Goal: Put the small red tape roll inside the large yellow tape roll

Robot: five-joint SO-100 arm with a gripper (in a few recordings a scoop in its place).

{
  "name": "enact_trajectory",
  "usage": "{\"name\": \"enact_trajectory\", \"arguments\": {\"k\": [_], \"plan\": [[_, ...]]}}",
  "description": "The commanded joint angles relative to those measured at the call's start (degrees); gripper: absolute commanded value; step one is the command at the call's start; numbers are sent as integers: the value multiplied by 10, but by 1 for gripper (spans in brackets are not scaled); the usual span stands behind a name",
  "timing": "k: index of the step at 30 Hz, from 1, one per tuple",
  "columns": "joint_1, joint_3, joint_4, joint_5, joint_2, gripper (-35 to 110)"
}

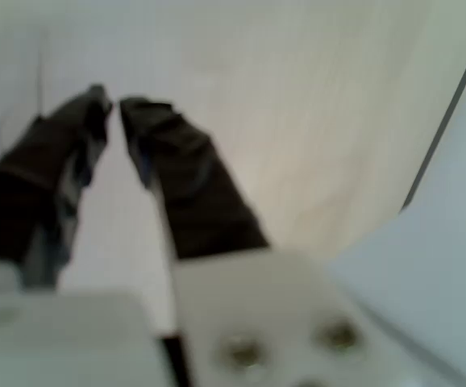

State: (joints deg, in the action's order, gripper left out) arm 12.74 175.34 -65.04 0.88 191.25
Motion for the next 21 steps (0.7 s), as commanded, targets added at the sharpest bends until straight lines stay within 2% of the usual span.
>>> {"name": "enact_trajectory", "arguments": {"k": [1, 5, 12, 18, 21], "plan": [[-16, 9, -19, 29, -2, 0], [-22, -91, -33, 25, -20, 0], [1, -397, -60, 25, -308, 0], [-7, -711, -184, 23, -548, 0], [-14, -841, -249, -76, -628, 0]]}}
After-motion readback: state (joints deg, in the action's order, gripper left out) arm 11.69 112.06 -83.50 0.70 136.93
